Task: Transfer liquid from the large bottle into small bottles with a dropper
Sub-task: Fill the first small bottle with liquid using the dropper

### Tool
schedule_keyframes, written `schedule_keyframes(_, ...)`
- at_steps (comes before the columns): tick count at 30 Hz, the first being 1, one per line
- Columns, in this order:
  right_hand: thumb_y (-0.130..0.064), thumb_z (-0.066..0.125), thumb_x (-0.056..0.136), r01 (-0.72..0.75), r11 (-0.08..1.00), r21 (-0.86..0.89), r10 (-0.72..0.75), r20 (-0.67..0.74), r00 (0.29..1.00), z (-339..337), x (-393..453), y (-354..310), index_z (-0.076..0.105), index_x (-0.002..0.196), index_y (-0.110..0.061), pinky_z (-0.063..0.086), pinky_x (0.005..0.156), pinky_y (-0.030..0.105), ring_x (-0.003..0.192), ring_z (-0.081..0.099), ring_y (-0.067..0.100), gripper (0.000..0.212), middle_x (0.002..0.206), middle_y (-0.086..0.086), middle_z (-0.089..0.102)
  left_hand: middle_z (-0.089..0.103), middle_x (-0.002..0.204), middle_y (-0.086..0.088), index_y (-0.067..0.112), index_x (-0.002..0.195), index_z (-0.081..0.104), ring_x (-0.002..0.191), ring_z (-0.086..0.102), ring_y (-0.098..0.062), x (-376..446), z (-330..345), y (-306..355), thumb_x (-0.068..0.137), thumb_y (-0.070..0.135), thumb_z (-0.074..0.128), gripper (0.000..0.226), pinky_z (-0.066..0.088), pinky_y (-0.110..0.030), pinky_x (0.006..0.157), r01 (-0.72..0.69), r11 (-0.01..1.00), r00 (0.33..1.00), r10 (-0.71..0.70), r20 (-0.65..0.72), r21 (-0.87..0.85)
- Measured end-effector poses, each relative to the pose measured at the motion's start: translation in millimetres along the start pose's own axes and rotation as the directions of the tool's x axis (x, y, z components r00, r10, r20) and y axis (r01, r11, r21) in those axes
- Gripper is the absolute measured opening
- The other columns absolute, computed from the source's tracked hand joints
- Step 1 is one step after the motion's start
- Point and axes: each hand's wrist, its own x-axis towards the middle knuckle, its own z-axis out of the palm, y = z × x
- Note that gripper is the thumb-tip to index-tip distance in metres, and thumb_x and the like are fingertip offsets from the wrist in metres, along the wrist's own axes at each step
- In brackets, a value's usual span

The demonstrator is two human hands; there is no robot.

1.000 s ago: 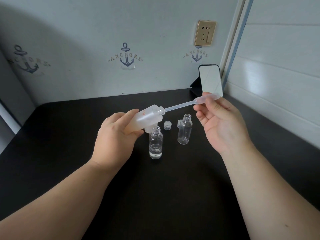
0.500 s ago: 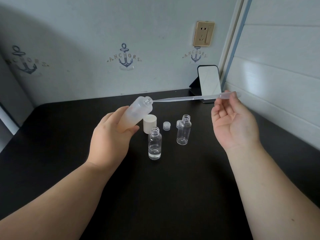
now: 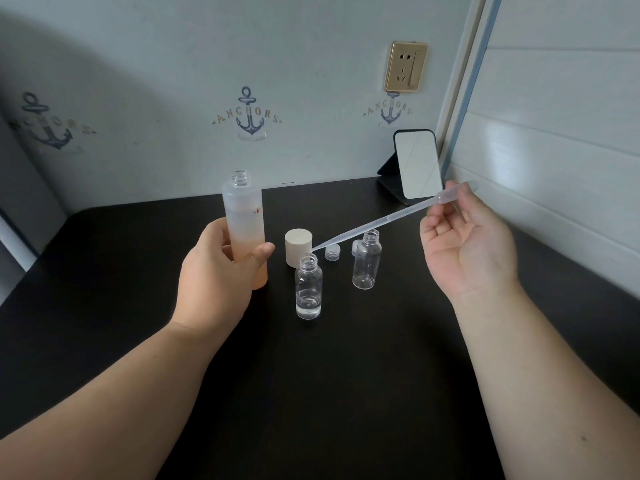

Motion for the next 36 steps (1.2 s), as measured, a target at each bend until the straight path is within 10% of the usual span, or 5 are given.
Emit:
schedule_keyframes(13,-0.014,0.072,0.087,-0.005,1.0,-0.017,0.006,0.034,0.999,0.3,-0.4,0.9,0.072,0.1,-0.005,0.05,0.062,0.023,0.064,0.061,0.013,0.017,0.076,0.003,0.067,0.052,0.115,0.023,0.029,0.143,0.044,0.1,0.056,0.001,-4.7,-4.1,5.9,0.085,0.052,0.073,0.07,0.042,-0.017,0.076,0.006,1.0,0.999,-0.006,0.042,-0.015)
schedule_keyframes(21,-0.017,0.078,0.074,-0.013,1.0,-0.01,0.013,0.043,0.999,2.5,-2.6,2.4,0.08,0.085,-0.008,0.051,0.061,0.023,0.063,0.061,0.014,0.015,0.076,0.003,0.068,0.056,0.095,0.008,0.026,0.106,0.055,0.082,0.056,-0.012,-23.1,-20.1,17.5,0.089,0.013,0.066,0.024,0.044,-0.026,0.068,-0.185,0.982,0.966,0.175,-0.191,-0.036)
schedule_keyframes(36,-0.016,0.077,0.075,-0.014,1.0,-0.017,0.015,0.06,0.998,1.7,-1.7,1.5,0.074,0.097,-0.007,0.049,0.061,0.023,0.063,0.06,0.014,0.024,0.075,0.003,0.067,0.061,0.085,0.032,0.037,0.116,0.057,0.077,0.061,-0.005,-26.3,-0.6,17.2,0.079,0.048,0.079,0.044,0.043,-0.008,0.063,-0.367,0.929,0.816,0.297,0.495,0.047)
